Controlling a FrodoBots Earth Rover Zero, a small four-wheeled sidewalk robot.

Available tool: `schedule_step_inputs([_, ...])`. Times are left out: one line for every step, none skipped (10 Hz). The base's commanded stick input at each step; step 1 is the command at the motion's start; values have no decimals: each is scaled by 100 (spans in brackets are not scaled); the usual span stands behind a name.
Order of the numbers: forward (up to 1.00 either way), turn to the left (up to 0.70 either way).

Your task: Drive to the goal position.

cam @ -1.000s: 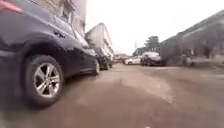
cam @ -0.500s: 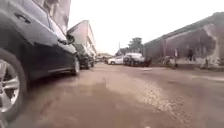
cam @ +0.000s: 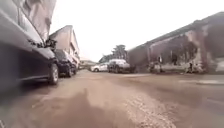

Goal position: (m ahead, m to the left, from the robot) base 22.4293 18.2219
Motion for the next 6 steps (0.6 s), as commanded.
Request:
schedule_step_inputs([100, -28])
schedule_step_inputs([100, -28])
schedule_step_inputs([100, -28])
schedule_step_inputs([100, 14])
schedule_step_inputs([100, 12])
schedule_step_inputs([100, 12])
